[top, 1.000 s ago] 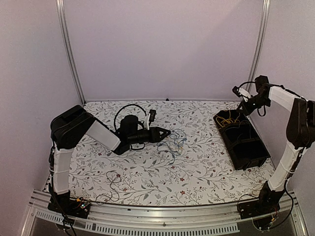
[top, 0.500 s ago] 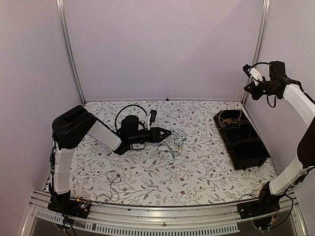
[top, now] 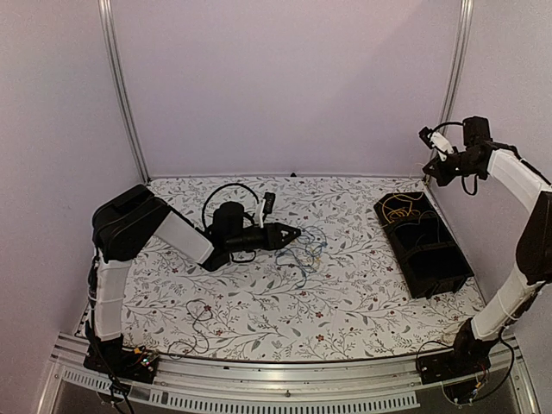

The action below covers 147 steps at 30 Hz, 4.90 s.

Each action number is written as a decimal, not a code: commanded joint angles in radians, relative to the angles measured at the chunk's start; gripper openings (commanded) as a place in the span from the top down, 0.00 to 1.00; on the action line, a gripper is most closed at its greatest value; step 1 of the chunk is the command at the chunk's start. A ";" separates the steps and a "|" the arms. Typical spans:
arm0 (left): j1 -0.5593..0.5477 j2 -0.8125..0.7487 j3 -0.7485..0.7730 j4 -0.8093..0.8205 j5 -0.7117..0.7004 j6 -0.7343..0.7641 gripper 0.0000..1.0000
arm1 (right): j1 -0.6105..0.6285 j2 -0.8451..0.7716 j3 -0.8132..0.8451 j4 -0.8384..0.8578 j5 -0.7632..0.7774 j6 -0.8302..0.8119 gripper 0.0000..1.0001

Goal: Untangle the cables

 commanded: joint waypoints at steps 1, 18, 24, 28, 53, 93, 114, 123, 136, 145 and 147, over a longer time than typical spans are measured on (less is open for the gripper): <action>0.013 0.006 -0.002 0.015 0.006 0.007 0.55 | -0.016 0.097 0.015 -0.001 0.016 -0.006 1.00; 0.021 0.008 -0.009 0.027 0.005 -0.006 0.55 | -0.014 0.482 0.221 -0.065 0.117 0.021 1.00; 0.022 -0.013 -0.046 0.051 0.007 -0.006 0.55 | 0.022 0.568 0.280 -0.098 0.193 0.034 1.00; 0.024 -0.028 -0.063 0.059 0.010 0.001 0.55 | 0.028 0.592 0.308 -0.146 0.204 0.045 1.00; 0.026 -0.138 -0.127 0.040 0.023 0.018 0.55 | 0.325 0.436 0.351 -0.323 0.261 0.061 0.58; 0.025 -0.155 -0.185 0.057 -0.002 -0.007 0.54 | 0.420 0.602 0.286 -0.301 0.487 0.058 0.68; 0.026 -0.118 -0.190 0.114 0.003 -0.061 0.54 | 0.422 0.582 0.240 -0.212 0.626 0.017 0.75; 0.026 -0.113 -0.204 0.127 0.010 -0.073 0.55 | 0.442 0.539 0.199 -0.138 0.722 -0.013 1.00; 0.026 -0.080 -0.184 0.157 0.018 -0.113 0.54 | 0.411 0.431 0.177 -0.111 0.802 -0.068 1.00; 0.027 -0.097 -0.200 0.153 0.020 -0.103 0.54 | 0.309 0.473 0.151 -0.126 0.768 -0.067 1.00; 0.027 -0.104 -0.198 0.148 0.020 -0.099 0.54 | 0.300 0.492 0.152 -0.134 0.753 -0.060 1.00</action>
